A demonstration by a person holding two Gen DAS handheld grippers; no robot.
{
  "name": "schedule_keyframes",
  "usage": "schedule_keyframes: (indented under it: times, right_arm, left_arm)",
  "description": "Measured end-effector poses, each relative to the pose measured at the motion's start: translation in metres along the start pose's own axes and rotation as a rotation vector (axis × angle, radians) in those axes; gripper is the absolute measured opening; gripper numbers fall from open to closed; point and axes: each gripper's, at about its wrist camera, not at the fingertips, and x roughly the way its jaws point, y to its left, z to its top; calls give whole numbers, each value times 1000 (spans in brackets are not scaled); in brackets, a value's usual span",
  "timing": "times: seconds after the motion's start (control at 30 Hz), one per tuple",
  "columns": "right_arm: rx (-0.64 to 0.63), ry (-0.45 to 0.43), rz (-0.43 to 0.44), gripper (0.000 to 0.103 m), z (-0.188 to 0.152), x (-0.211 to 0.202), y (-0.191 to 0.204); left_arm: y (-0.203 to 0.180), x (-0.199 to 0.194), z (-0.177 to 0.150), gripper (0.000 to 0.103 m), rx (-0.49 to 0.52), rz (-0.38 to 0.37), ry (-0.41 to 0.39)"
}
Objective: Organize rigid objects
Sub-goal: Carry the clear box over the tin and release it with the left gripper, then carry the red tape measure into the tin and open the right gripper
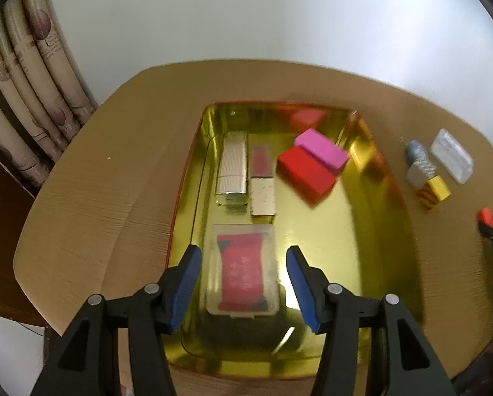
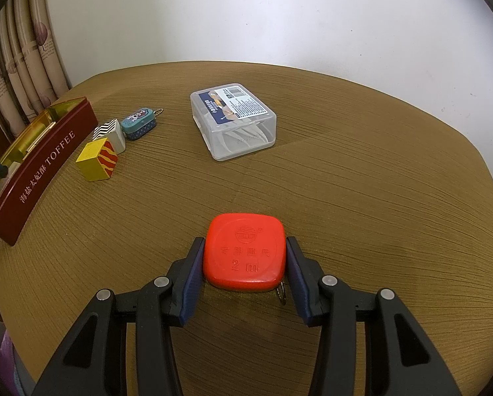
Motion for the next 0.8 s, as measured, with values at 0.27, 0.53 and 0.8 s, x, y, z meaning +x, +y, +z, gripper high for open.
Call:
schedule_keyframes:
  times: [0.27,0.53,0.8]
  right_arm:
    - [-7,2,-5,44,2,-1,0]
    - [13,16,0,43,3,-7,-1]
    - [-27,-46,89,43,33,-44,42]
  left_arm:
    - [-17,-53,-26,55,-72,-40,-102]
    - [-37,-88,-61,55,-95,-2,-199]
    - [-45,-92,-78,55,-84,22,-210]
